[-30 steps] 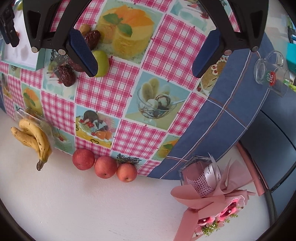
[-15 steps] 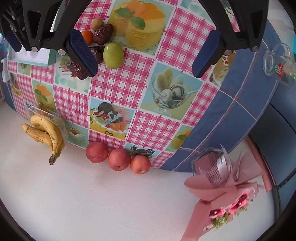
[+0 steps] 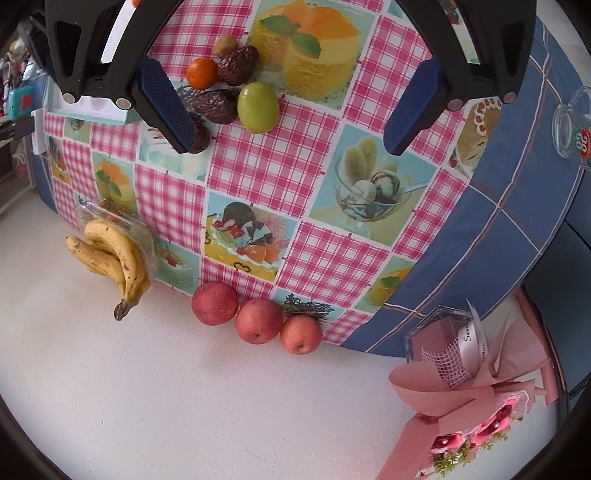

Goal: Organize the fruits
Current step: 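Move both open grippers back to the fruit cluster beside the tray, then grasp an orange with the right gripper while the left gripper grasps a green mango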

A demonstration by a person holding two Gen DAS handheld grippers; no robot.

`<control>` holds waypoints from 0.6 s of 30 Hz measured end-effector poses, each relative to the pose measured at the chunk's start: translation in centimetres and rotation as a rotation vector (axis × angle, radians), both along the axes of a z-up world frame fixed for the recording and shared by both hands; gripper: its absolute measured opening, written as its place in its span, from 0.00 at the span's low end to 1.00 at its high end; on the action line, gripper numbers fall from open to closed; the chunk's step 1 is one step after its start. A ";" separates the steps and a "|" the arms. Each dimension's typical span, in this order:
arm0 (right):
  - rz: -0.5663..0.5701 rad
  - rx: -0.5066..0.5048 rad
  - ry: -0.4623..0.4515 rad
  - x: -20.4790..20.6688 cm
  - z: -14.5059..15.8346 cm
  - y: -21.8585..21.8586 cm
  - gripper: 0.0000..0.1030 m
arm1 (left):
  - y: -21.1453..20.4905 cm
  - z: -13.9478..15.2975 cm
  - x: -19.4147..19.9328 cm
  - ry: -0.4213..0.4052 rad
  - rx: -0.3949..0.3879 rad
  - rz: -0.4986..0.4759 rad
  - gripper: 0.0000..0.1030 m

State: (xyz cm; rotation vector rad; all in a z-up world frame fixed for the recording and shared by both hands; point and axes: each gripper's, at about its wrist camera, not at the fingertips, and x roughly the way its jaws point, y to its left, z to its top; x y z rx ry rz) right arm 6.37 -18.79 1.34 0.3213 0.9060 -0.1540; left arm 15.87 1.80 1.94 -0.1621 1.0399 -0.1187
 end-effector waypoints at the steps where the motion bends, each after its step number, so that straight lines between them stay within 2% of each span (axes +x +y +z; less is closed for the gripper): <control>1: 0.002 -0.001 0.003 0.1 0.0 0.0 0.80 | 0.0 0.0 0.1 0.000 -0.015 0.005 1.00; 6: 0.012 -0.026 0.008 0.5 0.3 0.3 0.78 | 0.2 -0.1 0.6 0.004 -0.032 0.009 1.00; 10: 0.015 -0.020 0.008 1.1 0.2 0.3 0.70 | 0.5 -0.5 1.2 0.021 -0.033 0.024 0.99; 12: 0.015 -0.013 0.014 1.4 -0.1 0.3 0.69 | 0.6 -1.0 1.5 0.032 -0.036 0.026 0.98; 18: 0.037 -0.001 0.049 2.4 -1.7 1.0 0.62 | 1.0 -3.2 2.3 0.104 -0.071 0.049 0.93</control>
